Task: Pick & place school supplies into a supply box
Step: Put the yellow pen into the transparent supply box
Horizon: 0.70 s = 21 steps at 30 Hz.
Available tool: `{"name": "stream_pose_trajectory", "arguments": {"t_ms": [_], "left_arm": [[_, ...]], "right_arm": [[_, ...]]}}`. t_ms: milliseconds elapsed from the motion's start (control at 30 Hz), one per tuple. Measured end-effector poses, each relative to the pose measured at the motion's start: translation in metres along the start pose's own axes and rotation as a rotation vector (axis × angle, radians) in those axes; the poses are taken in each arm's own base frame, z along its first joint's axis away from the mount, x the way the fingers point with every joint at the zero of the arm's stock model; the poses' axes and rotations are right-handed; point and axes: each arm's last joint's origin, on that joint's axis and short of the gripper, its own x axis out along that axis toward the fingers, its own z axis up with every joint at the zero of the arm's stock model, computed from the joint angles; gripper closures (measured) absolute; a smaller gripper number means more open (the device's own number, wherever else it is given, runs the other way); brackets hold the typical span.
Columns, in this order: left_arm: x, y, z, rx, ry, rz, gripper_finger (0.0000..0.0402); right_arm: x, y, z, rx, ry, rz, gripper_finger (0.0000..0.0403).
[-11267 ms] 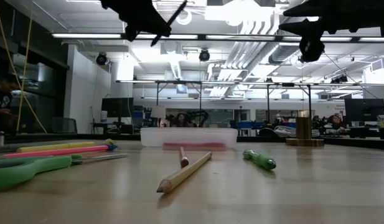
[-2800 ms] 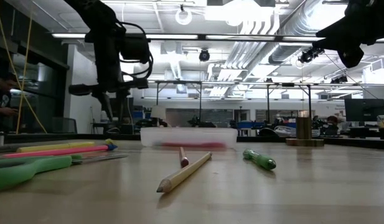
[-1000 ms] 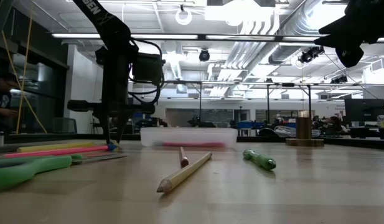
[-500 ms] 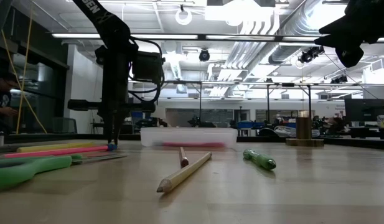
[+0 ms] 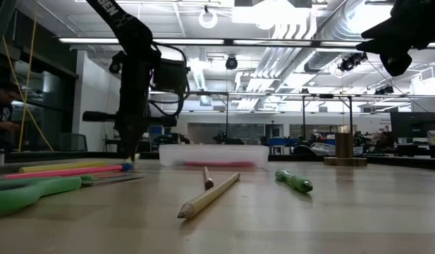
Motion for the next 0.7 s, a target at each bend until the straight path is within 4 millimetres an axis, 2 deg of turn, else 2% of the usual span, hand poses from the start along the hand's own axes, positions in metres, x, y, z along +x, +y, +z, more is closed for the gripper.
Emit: {"name": "stream_pose_trajectory", "arguments": {"t_ms": [400,700], "left_arm": [[-0.055,0.008,-0.003,0.044,-0.035,-0.147,0.0393],[-0.103,0.029,-0.007,0.042,-0.114,-0.312,0.0397]], "right_arm": [[0.0,0.0,0.0,0.0,0.001,-0.001,0.0304],[0.0,0.0,0.0,-0.015,0.003,-0.001,0.0304]]}}
